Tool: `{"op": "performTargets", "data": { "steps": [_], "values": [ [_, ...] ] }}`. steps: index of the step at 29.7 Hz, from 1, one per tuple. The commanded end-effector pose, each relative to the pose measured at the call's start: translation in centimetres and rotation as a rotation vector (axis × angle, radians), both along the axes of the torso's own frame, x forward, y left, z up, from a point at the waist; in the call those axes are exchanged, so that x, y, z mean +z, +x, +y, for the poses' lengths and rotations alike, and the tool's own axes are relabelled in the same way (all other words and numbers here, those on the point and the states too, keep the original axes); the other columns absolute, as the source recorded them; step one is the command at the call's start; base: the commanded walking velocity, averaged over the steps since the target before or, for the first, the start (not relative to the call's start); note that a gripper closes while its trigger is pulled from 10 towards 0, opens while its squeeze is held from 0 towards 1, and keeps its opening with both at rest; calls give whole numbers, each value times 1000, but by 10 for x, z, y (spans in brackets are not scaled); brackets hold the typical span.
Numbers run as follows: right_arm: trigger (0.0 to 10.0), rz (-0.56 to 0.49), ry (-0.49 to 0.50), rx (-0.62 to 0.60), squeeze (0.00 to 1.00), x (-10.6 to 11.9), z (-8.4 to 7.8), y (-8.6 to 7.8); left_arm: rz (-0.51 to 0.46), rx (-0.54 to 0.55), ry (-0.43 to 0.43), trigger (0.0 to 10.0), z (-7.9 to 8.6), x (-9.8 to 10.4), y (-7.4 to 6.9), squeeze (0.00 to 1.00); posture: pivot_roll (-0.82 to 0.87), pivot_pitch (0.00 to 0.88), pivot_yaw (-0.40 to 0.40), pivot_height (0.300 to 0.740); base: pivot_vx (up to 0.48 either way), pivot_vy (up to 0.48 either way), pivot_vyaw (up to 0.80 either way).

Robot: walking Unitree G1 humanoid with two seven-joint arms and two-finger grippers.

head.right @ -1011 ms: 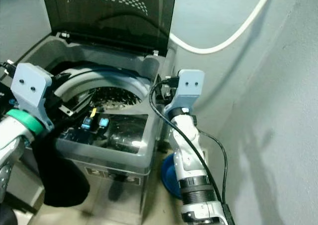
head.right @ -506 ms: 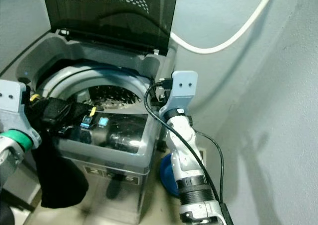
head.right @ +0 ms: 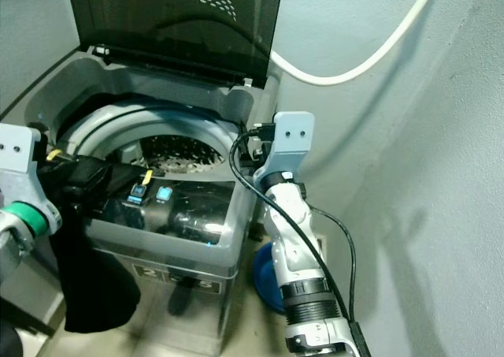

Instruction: Clothes washing

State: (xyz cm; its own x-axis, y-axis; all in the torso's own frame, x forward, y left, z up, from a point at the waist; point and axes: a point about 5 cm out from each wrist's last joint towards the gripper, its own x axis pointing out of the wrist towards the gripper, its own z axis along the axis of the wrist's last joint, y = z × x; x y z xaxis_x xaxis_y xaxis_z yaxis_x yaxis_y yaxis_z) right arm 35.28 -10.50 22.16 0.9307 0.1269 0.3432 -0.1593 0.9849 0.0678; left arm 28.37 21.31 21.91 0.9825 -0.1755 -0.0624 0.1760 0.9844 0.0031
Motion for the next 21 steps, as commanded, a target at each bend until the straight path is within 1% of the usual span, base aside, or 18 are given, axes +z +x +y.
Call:
{"op": "performTargets", "data": {
  "steps": [1, 2, 7, 16, 17, 19, 20, 21],
  "values": [
    [10000, 10, 1, -12, 0, -2, -3, -1, 103, -17, 8, 745, -2, -17, -2, 0, 199, 68, 3, 740, 0, 0, 0],
    [10000, 9, 2, -13, 0, -2, -3, -1, 121, -22, 28, 0, -1, -19, -3, 0, 200, 68, 5, 740, 0, 0, 0],
    [10000, 7, 4, -17, 0, -2, -4, -1, 139, -30, 31, 0, -1, -22, -5, 0, 201, 69, 3, 740, 0, 0, 0],
    [10000, 7, 5, -23, 0, -1, -5, 0, 134, -29, 31, 0, -1, -22, -4, 0, 200, 72, 2, 740, 0, 0, 0],
    [10000, 8, 5, -25, 0, -1, -5, 0, 102, -33, 44, 0, -1, -18, -2, 0, 199, 75, 1, 740, 0, 0, 0],
    [10000, 10, 5, -27, 0, -1, -6, 0, -5, -33, 77, 0, -2, 0, 6, 0, 199, 76, -1, 740, 0, 0, 0],
    [10000, 10, 5, -27, 0, -1, -6, 0, -96, -24, 99, 10000, -1, 16, 14, 0, 197, 77, -4, 740, 0, 0, 0],
    [10000, 10, 5, -27, 0, -1, -6, 0, -96, -24, 99, 10000, -1, 16, 14, 0, 197, 77, -4, 740, 0, 0, 0]
  ]
}}
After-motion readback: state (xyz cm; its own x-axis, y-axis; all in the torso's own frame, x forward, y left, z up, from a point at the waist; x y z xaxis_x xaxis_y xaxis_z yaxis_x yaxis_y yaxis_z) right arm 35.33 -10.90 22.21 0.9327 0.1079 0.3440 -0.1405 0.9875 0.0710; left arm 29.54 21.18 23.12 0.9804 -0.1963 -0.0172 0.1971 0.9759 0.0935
